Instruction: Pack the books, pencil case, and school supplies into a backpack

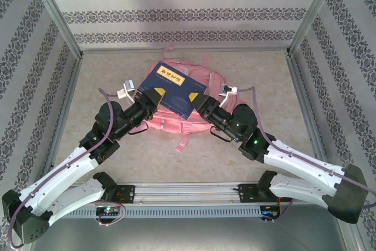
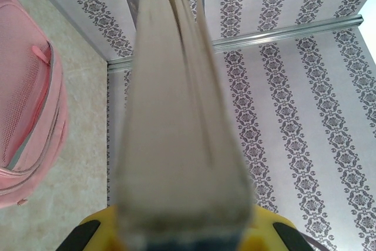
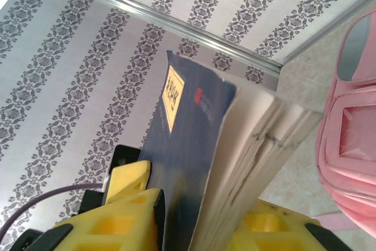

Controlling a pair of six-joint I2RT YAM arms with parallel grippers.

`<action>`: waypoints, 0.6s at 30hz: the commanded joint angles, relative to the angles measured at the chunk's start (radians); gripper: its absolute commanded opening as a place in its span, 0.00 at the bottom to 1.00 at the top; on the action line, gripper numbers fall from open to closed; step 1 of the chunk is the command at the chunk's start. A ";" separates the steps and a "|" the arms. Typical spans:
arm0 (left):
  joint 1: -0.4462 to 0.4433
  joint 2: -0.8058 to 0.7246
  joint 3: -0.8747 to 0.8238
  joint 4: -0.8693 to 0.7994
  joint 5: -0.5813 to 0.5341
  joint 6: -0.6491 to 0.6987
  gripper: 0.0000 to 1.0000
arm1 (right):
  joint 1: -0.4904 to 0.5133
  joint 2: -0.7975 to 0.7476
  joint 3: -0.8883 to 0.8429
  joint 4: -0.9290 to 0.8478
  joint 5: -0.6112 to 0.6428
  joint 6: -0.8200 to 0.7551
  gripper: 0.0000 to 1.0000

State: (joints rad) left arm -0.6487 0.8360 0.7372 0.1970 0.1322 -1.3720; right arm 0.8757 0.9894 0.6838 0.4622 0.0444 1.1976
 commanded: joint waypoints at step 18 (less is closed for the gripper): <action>-0.025 0.140 0.214 -0.399 -0.082 0.492 0.72 | -0.246 -0.353 -0.020 -0.484 0.153 -0.225 0.00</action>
State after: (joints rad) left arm -0.6659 0.9066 0.8448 -0.0471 0.0772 -1.1057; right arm 0.6788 0.7273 0.6579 0.1780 0.1204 1.0966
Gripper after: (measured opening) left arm 0.716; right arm 0.106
